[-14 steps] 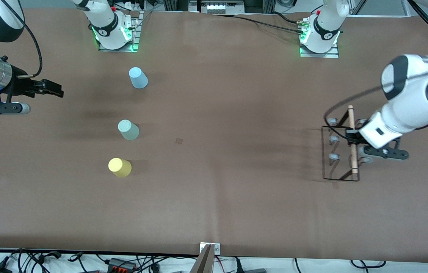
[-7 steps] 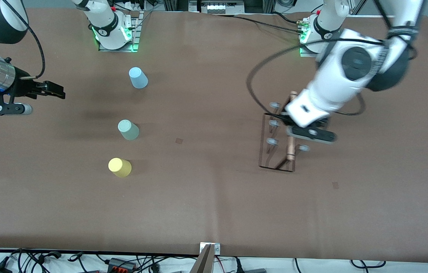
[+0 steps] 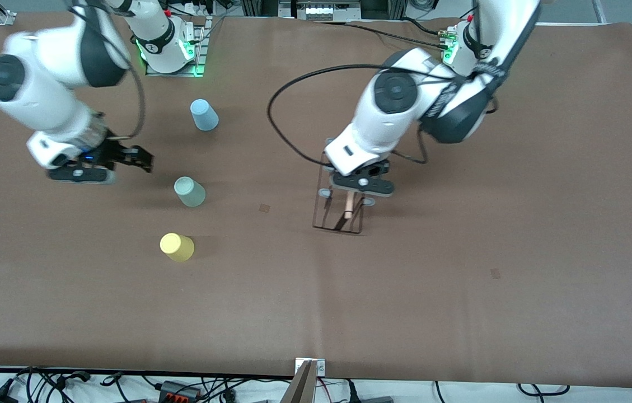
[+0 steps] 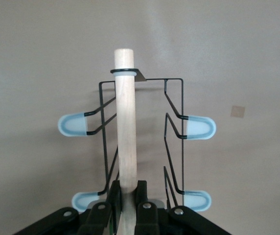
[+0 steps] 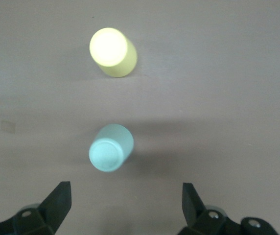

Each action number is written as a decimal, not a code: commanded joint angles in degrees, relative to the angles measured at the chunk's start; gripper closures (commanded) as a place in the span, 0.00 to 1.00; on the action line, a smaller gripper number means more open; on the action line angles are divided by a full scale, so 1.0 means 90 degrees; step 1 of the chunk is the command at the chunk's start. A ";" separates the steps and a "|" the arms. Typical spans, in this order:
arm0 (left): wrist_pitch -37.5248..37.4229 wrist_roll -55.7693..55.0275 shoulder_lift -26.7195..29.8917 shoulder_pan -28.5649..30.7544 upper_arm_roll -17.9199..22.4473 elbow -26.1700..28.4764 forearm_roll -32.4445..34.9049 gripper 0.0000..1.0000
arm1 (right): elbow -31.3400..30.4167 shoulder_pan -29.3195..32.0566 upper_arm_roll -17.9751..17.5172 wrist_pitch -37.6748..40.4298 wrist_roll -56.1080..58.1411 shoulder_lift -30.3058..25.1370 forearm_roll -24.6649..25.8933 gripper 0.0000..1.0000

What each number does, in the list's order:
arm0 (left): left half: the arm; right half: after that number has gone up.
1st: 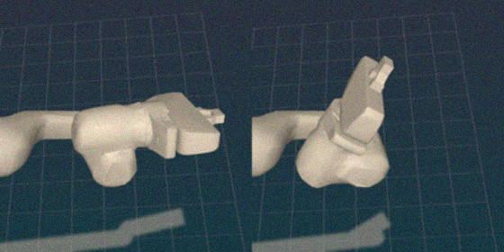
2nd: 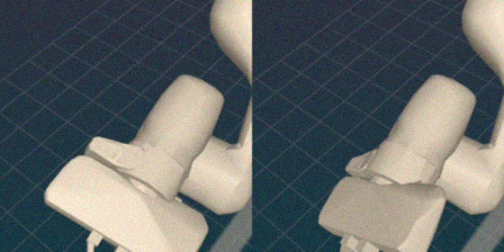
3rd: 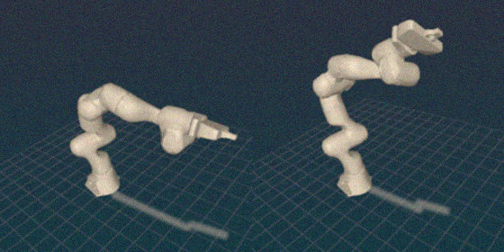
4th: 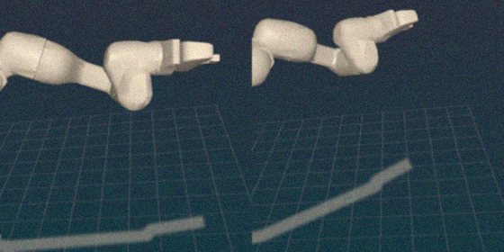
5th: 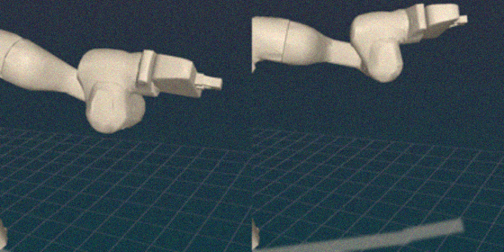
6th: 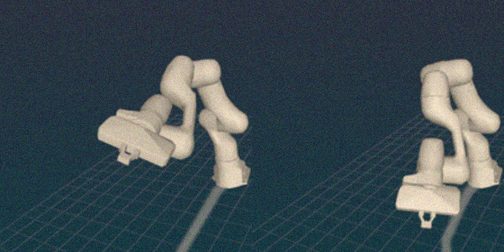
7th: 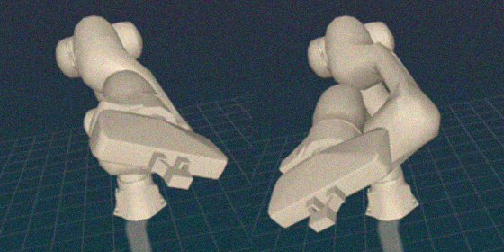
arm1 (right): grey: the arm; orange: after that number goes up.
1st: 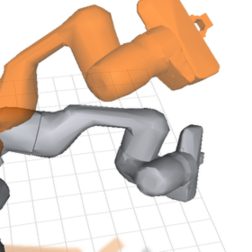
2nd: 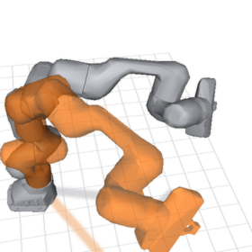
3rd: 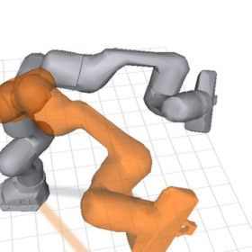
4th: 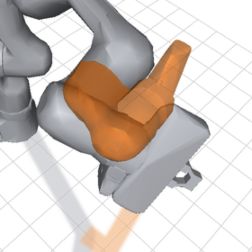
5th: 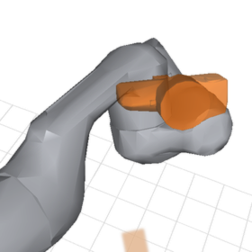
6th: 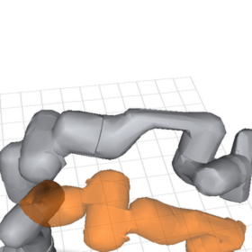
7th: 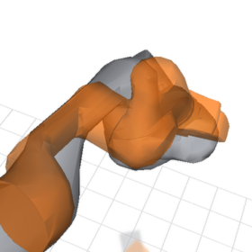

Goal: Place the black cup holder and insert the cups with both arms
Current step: 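Carry the rack to mid-table while the right gripper reaches the teal cup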

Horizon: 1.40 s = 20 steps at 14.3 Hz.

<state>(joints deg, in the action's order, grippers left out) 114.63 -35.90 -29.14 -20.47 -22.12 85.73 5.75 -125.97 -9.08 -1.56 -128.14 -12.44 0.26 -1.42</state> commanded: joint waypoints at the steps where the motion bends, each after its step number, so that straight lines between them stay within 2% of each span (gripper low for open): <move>1: -0.0111 -0.0551 -0.0764 -0.0458 0.0055 -0.0911 0.0425 0.99 | -0.0446 -0.0114 0.0056 -0.0857 -0.0034 0.0243 0.0011 0.00; 6: 0.0017 -0.0698 -0.1049 -0.0665 0.0055 -0.1020 0.0719 0.99 | -0.0476 -0.0212 0.0046 -0.1532 0.0005 0.0956 0.0061 0.00; 13: 0.0114 -0.0786 -0.1147 -0.0665 0.0055 -0.1000 0.0729 0.98 | -0.0495 -0.0426 0.0046 -0.1807 -0.0413 0.1309 0.0051 0.00; 14: 0.0114 -0.0786 -0.1147 -0.0665 0.0055 -0.1000 0.0729 0.92 | -0.0495 -0.0485 0.0046 -0.1816 -0.0608 0.1347 0.0051 0.00; 15: 0.0105 -0.0776 -0.1137 -0.0655 0.0045 -0.1010 0.0729 0.59 | -0.0495 -0.0534 0.0046 -0.1817 -0.0687 0.1367 0.0041 0.00; 16: 0.0124 -0.0776 -0.1137 -0.0655 0.0065 -0.1000 0.0767 0.01 | -0.0495 -0.0563 0.0046 -0.1836 -0.0727 0.1425 0.0051 0.00; 20: 0.0066 -0.0689 -0.0826 -0.0558 0.0035 -0.1020 0.0885 0.00 | -0.0593 -0.0612 0.0046 -0.2138 -0.0727 0.1543 0.0051 0.00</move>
<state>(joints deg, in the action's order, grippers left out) 116.23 -41.88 -38.64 -25.69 -21.82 77.19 11.90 -130.22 -13.82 -1.53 -145.14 -18.02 13.82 -1.25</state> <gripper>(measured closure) 0.423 0.000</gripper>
